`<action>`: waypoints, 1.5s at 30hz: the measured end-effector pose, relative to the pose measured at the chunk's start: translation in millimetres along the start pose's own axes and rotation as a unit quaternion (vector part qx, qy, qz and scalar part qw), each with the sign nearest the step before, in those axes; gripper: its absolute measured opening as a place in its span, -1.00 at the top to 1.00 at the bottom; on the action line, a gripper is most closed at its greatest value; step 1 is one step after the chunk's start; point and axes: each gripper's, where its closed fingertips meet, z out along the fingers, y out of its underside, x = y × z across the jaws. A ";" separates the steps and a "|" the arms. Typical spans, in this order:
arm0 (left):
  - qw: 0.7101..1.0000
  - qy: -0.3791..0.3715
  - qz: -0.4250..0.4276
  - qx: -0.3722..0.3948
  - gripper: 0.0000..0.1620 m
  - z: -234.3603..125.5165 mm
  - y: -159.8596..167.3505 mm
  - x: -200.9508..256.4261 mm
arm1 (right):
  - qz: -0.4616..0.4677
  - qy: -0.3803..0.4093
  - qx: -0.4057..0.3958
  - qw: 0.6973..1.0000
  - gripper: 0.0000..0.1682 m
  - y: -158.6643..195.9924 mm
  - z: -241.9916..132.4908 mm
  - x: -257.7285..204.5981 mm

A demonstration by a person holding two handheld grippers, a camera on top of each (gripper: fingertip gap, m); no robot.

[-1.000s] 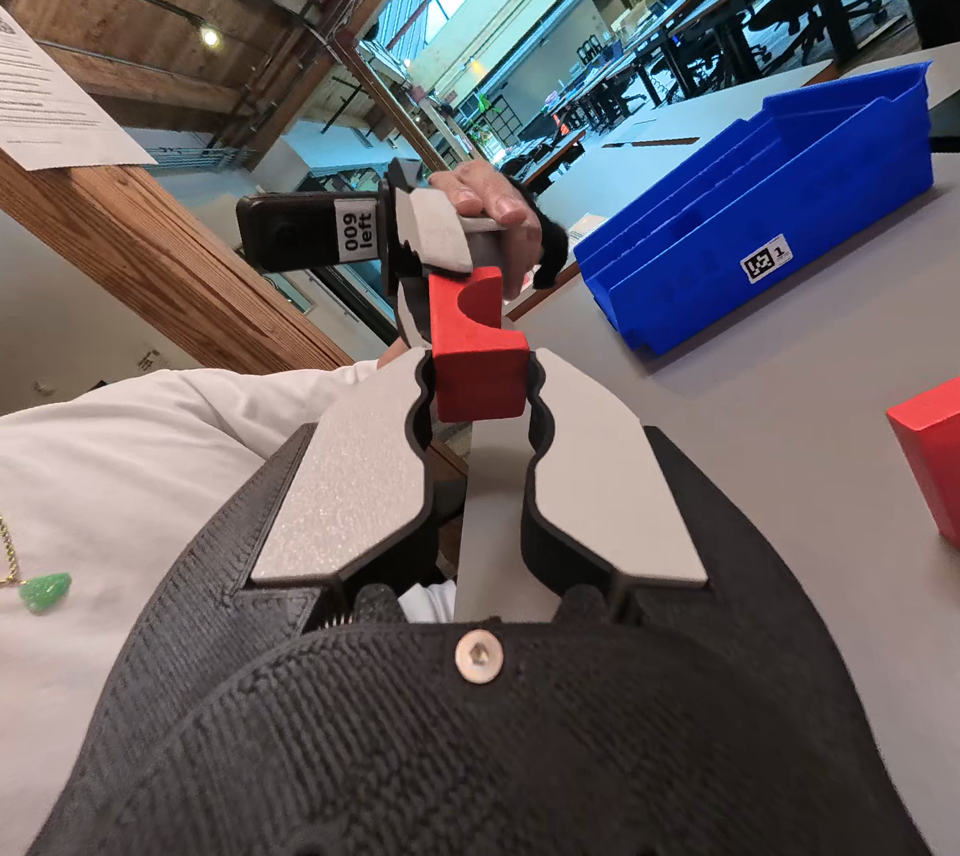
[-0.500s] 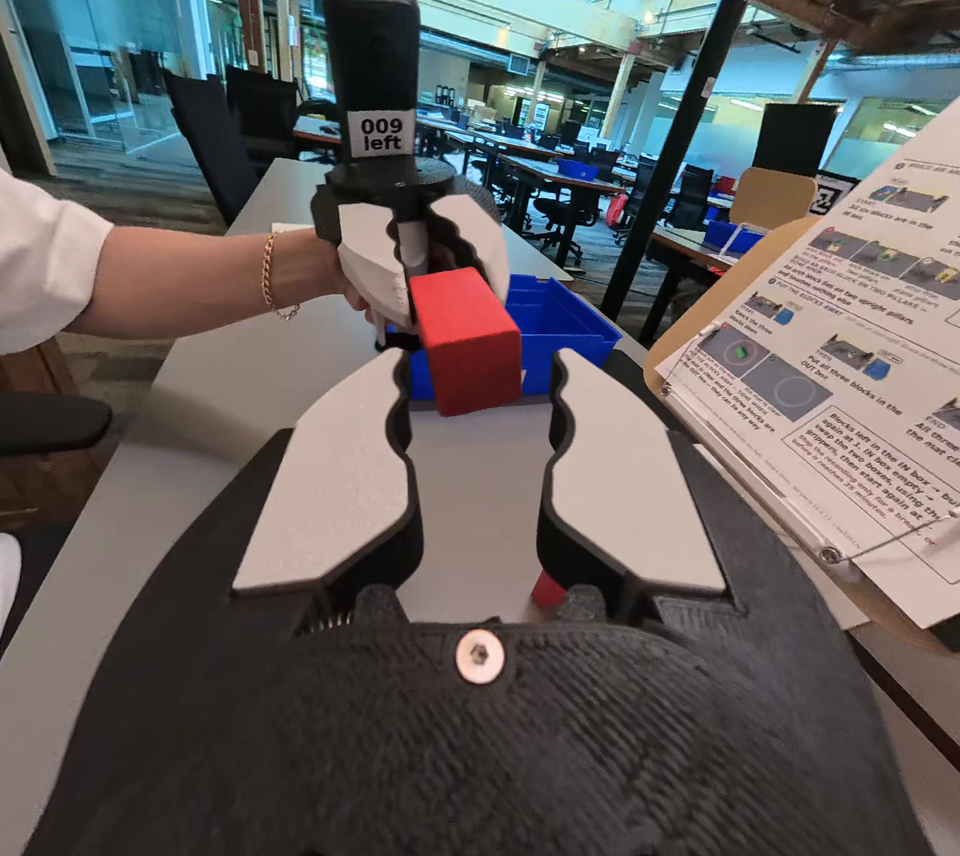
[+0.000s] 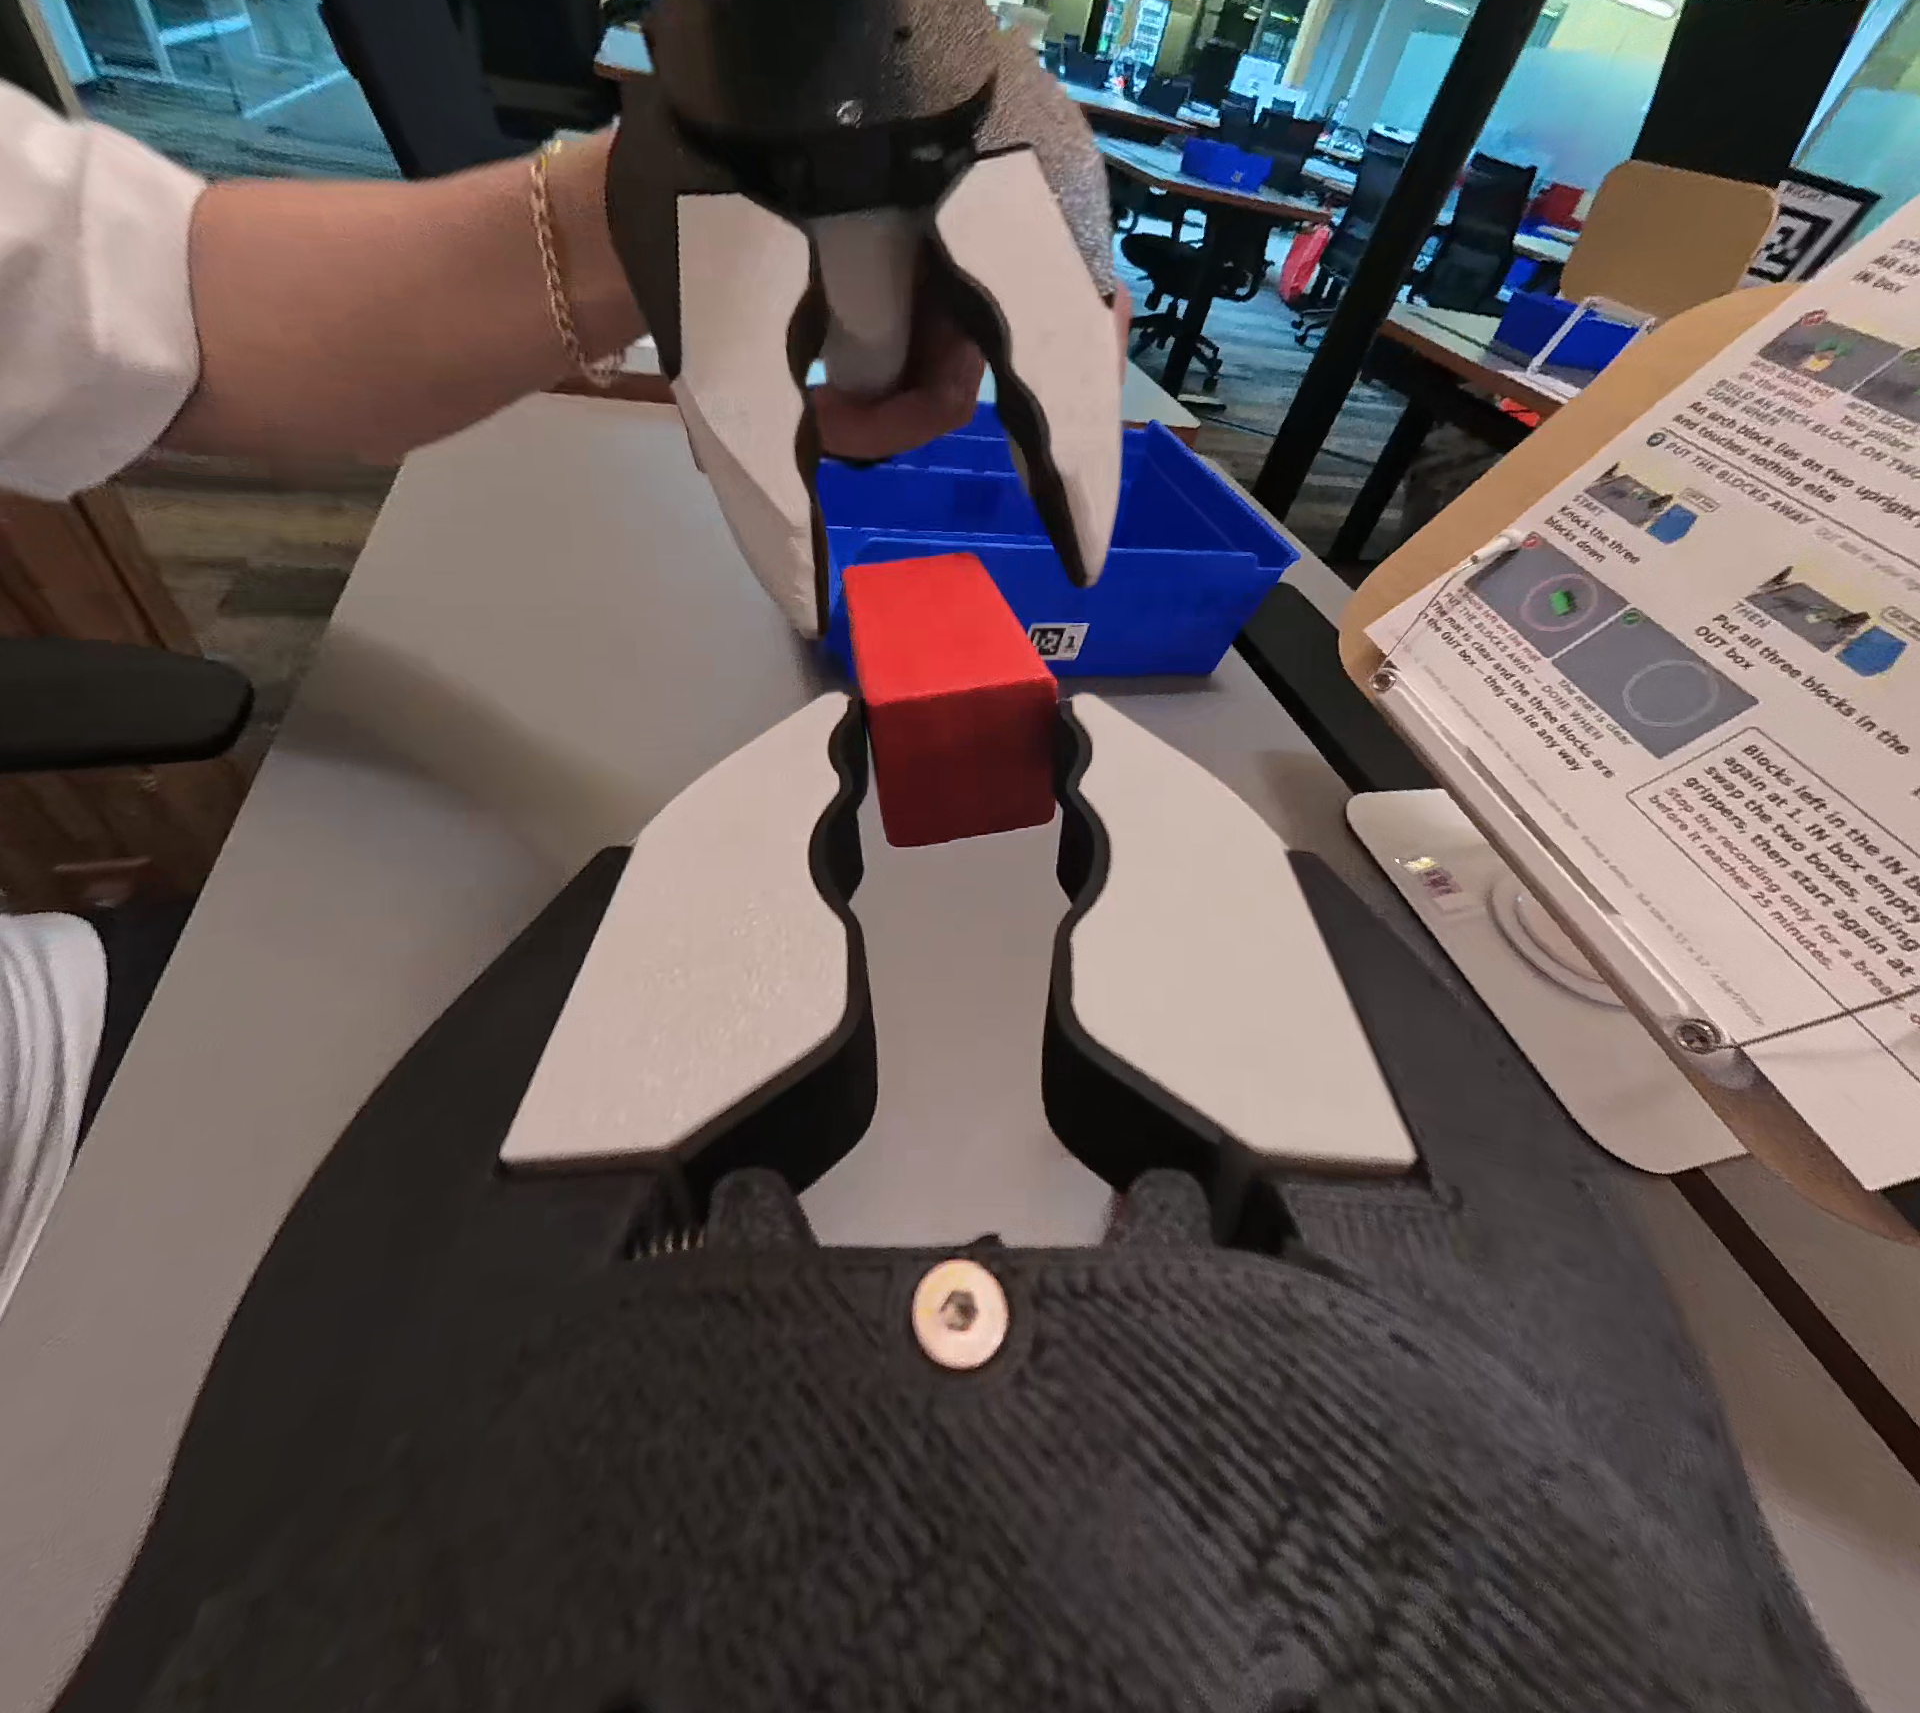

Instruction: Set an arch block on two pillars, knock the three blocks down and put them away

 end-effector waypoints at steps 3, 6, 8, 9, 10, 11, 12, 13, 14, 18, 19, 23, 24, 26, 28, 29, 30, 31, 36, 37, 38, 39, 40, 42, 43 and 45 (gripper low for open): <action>0.997 0.030 0.009 -0.077 0.35 7.2 5.6 1.7 | -0.005 0.001 -0.008 1.000 0.58 2.2 3.3 -2.2; 0.992 0.058 0.013 -0.107 0.39 13.6 4.4 4.9 | 0.003 0.007 -0.013 1.000 0.58 5.7 4.1 -0.9; 0.990 0.068 0.019 -0.123 0.49 17.2 5.0 5.6 | 0.018 0.014 -0.015 1.000 0.59 8.1 3.6 1.4; 0.989 0.066 0.025 -0.128 0.58 19.0 5.2 4.8 | 0.020 0.012 -0.017 1.000 0.59 9.8 3.4 1.2; 0.988 0.065 0.031 -0.134 0.60 20.6 5.9 4.3 | 0.019 0.018 -0.018 0.999 0.59 11.3 2.8 2.9; 0.988 0.062 0.035 -0.140 0.60 22.3 6.8 3.6 | 0.022 0.019 -0.023 0.999 0.59 13.4 2.0 3.5; 0.987 0.060 0.038 -0.147 0.60 24.1 8.1 3.1 | 0.023 0.019 -0.026 0.999 0.59 14.9 1.1 3.8; 0.986 0.058 0.039 -0.154 0.60 26.0 9.9 2.7 | 0.020 0.022 -0.028 0.999 0.59 16.3 0.4 4.7; 0.984 0.058 0.040 -0.162 0.60 28.0 11.7 2.2 | 0.019 0.023 -0.034 0.999 0.59 18.8 0.0 5.2; 0.979 0.074 0.029 -0.188 0.60 36.4 20.5 1.0 | 0.031 0.036 -0.049 0.998 0.58 31.4 -2.7 8.3; 0.978 0.074 0.024 -0.192 0.60 38.0 22.4 -1.7 | 0.028 0.055 -0.049 0.997 0.53 34.8 -5.3 12.9; 0.975 0.073 -0.013 -0.211 0.60 37.9 28.7 -20.7 | 0.038 0.091 -0.072 0.992 0.23 55.1 -19.8 15.5; 0.973 0.072 -0.021 -0.220 0.60 38.0 30.8 -27.0 | 0.040 0.099 -0.068 0.992 0.22 57.2 -23.5 14.9; 0.967 0.069 -0.031 -0.244 0.60 40.0 36.6 -39.4 | 0.047 0.109 -0.047 0.992 0.22 58.5 -30.2 12.5; 0.960 0.070 -0.036 -0.270 0.60 44.7 43.1 -50.1 | 0.059 0.114 -0.026 0.991 0.22 59.9 -36.8 10.3; 0.956 0.073 -0.037 -0.280 0.60 48.2 46.4 -54.6 | 0.066 0.119 -0.014 0.991 0.22 60.6 -40.2 10.5; 0.954 0.076 -0.039 -0.289 0.60 52.2 49.6 -58.6 | 0.076 0.125 -0.003 0.989 0.22 61.9 -43.9 11.5; 0.951 0.079 -0.041 -0.296 0.60 56.7 53.0 -62.3 | 0.087 0.132 0.011 0.987 0.21 63.0 -47.8 13.2; 0.935 0.081 -0.041 -0.344 0.60 76.6 77.8 -77.8 | 0.104 0.145 0.029 0.983 0.21 66.1 -64.5 24.4; 0.933 0.083 -0.044 -0.348 0.60 80.1 81.4 -78.9 | 0.104 0.147 0.030 0.983 0.21 66.9 -66.8 25.5; 0.932 0.084 -0.045 -0.350 0.60 83.5 84.5 -80.0 | 0.108 0.148 0.032 0.983 0.21 68.1 -68.3 26.5; 0.931 0.085 -0.047 -0.353 0.60 86.1 87.8 -80.7 | 0.113 0.148 0.034 0.982 0.21 68.6 -69.0 27.4; 0.929 0.086 -0.048 -0.356 0.60 88.3 91.0 -81.1 | 0.117 0.146 0.038 0.982 0.21 68.3 -68.9 27.5; 0.928 0.089 -0.050 -0.359 0.60 92.2 95.9 -81.7 | 0.119 0.139 0.044 0.982 0.22 67.2 -67.2 26.0; 0.927 0.089 -0.050 -0.362 0.60 93.2 98.4 -82.3 | 0.119 0.138 0.043 0.982 0.22 67.4 -66.3 25.4; 0.926 0.089 -0.051 -0.363 0.60 94.8 101.7 -83.0 | 0.115 0.134 0.036 0.984 0.21 69.3 -64.3 24.0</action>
